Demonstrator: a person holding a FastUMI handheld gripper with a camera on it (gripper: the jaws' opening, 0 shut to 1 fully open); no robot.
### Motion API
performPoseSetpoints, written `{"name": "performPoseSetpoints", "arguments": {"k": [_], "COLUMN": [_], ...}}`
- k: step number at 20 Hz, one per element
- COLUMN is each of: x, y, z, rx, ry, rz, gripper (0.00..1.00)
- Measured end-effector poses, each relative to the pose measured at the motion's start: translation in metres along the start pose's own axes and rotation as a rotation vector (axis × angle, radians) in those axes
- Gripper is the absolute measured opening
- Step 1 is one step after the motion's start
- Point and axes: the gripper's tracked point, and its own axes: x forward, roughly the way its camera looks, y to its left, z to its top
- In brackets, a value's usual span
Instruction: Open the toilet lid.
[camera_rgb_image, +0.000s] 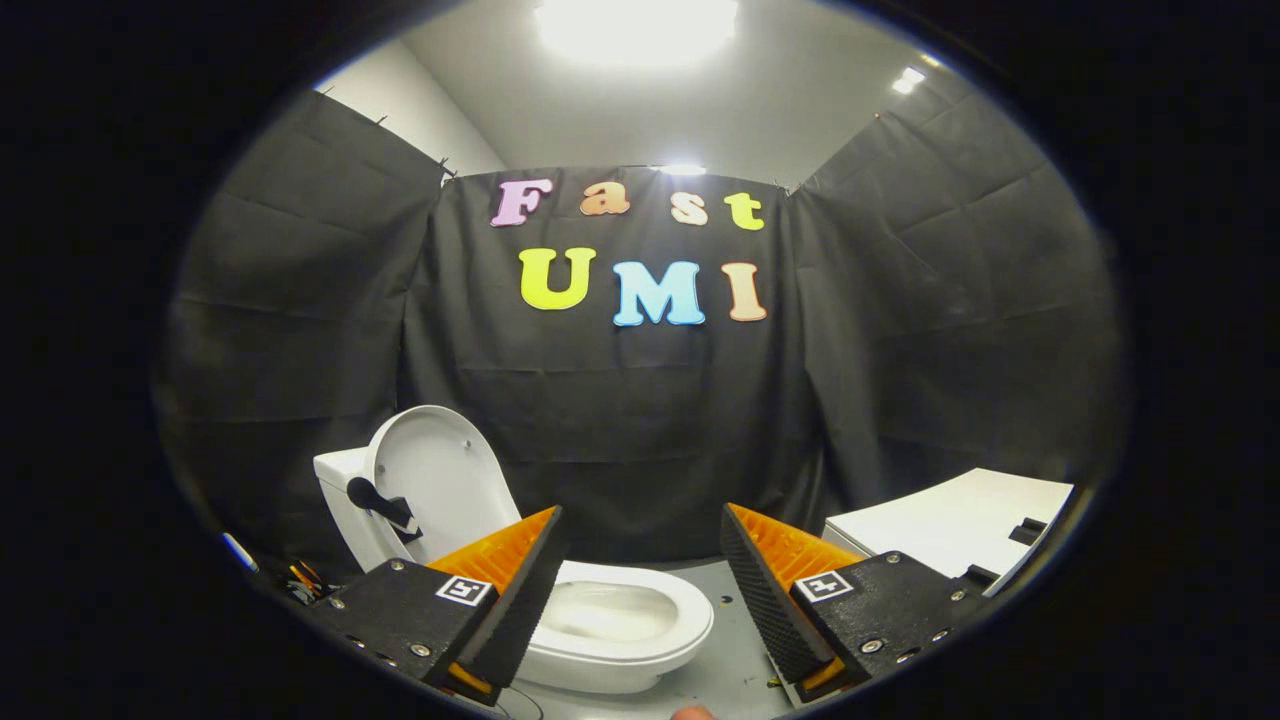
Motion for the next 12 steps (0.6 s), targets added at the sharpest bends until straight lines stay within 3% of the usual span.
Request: {"name": "performPoseSetpoints", "arguments": {"k": [12], "x": [0.001], "y": [-0.001], "z": [-0.014], "rx": [0.01], "ry": [0.018], "rz": [0.007], "gripper": [0.94]}}
